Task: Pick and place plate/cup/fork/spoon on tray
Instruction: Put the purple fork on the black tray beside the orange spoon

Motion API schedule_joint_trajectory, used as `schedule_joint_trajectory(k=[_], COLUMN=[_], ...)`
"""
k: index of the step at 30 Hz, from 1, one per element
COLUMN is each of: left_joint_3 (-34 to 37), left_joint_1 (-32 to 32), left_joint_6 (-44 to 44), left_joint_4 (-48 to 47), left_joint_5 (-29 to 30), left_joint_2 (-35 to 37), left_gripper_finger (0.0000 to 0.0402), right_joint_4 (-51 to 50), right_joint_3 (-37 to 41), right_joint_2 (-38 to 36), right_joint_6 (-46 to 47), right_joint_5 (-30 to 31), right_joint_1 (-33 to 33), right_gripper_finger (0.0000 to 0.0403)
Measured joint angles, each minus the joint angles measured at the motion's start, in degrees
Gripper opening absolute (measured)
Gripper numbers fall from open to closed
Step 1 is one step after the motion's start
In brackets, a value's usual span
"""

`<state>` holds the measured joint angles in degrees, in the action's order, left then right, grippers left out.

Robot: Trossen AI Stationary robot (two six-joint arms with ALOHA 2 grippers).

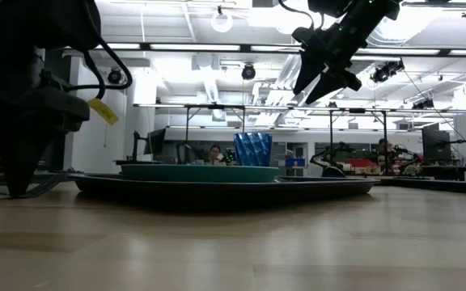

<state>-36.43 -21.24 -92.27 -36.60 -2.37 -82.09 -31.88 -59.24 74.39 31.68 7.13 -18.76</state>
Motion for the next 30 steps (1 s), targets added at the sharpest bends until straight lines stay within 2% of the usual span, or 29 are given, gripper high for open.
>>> schedule_joint_trajectory(k=[14,20,30], left_joint_3=[-2.0,-3.0,-3.4], left_joint_1=[-2.1,-3.4,-5.6], left_joint_6=[-0.3,-0.7,-5.2], left_joint_4=[-1.8,-0.3,-1.0], left_joint_5=[-0.9,-6.1,-3.6], left_joint_2=[-2.7,-2.9,-5.0], left_gripper_finger=[0.0241,0.0241,0.0241], right_joint_4=[0.0,0.0,0.0], right_joint_3=[0.0,0.0,0.0], right_joint_2=[0.0,0.0,0.0], right_joint_6=[0.5,0.5,0.4], right_joint_5=[0.0,0.0,0.2], right_joint_1=[0.0,0.0,0.0], right_gripper_finger=[0.019,0.019,0.019])
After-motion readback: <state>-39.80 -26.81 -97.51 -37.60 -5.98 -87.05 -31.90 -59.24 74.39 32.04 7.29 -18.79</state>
